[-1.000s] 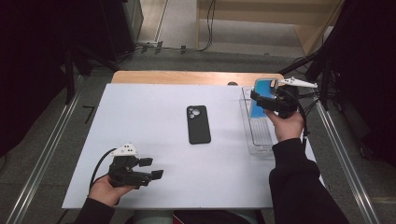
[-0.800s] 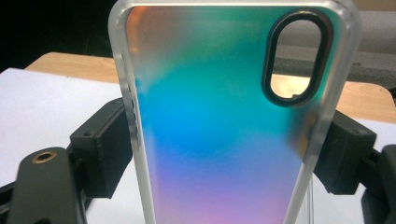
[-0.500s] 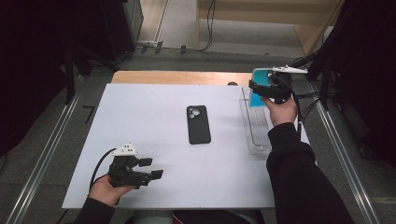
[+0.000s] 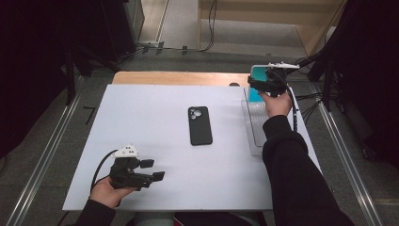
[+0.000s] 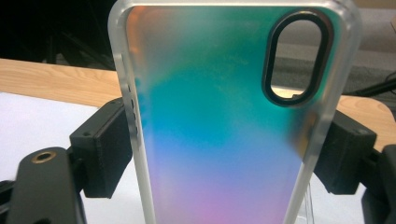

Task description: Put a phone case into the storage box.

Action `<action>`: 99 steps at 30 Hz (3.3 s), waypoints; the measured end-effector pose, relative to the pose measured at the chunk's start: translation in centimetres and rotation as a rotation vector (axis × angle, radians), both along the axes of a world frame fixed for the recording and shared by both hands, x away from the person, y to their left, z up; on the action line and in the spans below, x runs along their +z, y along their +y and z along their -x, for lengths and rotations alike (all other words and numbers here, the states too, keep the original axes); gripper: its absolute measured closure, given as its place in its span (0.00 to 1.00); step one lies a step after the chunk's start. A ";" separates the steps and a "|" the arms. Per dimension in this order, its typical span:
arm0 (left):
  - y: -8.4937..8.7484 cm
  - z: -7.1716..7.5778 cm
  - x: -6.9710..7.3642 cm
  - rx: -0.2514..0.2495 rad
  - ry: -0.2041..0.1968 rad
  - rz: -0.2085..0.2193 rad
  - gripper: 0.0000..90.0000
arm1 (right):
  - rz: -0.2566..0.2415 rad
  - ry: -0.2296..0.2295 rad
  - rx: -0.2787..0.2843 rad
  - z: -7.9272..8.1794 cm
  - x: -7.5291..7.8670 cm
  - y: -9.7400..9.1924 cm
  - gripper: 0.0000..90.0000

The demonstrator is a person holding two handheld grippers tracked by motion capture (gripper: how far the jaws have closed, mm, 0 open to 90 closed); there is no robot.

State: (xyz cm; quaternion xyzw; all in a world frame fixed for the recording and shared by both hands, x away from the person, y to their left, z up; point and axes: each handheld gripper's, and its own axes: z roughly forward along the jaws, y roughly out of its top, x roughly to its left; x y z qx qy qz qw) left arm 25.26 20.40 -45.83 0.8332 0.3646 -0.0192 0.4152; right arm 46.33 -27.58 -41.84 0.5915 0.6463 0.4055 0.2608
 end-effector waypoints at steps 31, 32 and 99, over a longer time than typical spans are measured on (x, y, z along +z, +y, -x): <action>-0.1 0.0 -0.2 -0.002 0.005 -0.004 0.32 | 0.020 0.016 -0.047 -2.8 -4.3 -0.2 0.16; -0.1 0.0 -0.2 -0.003 0.005 -0.004 0.32 | 0.012 0.019 -0.046 -2.8 -4.4 -0.2 0.14; -0.2 -3.2 0.8 -0.044 0.031 0.028 0.32 | -0.124 0.123 0.615 15.0 0.7 4.4 0.15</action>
